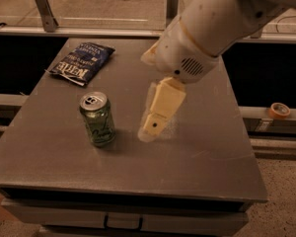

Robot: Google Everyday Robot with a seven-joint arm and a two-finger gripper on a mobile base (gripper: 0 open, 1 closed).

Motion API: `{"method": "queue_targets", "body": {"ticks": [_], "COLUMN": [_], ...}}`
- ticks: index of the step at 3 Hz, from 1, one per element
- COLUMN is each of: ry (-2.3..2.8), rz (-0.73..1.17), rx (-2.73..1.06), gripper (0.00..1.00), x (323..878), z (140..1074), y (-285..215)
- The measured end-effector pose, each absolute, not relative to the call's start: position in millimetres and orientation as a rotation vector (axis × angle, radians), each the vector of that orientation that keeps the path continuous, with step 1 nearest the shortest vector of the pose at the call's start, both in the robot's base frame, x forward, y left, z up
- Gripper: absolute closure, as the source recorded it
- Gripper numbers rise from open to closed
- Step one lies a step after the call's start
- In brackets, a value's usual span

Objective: Knock green can over

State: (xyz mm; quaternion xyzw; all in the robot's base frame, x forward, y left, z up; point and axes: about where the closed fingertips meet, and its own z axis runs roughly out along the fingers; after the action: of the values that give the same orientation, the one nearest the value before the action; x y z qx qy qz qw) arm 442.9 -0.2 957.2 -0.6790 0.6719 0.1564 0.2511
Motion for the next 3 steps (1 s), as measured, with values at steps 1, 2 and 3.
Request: {"method": "queue_targets", "body": {"ticks": [1, 2, 3], "ry": [1.711, 1.641, 1.599], "rz": [0.578, 0.696, 0.769], "rx": [-1.901, -1.901, -1.852], "gripper": [0.00, 0.00, 0.00], "x": [439, 439, 449], "z": [941, 923, 909], "y": [44, 68, 75]}}
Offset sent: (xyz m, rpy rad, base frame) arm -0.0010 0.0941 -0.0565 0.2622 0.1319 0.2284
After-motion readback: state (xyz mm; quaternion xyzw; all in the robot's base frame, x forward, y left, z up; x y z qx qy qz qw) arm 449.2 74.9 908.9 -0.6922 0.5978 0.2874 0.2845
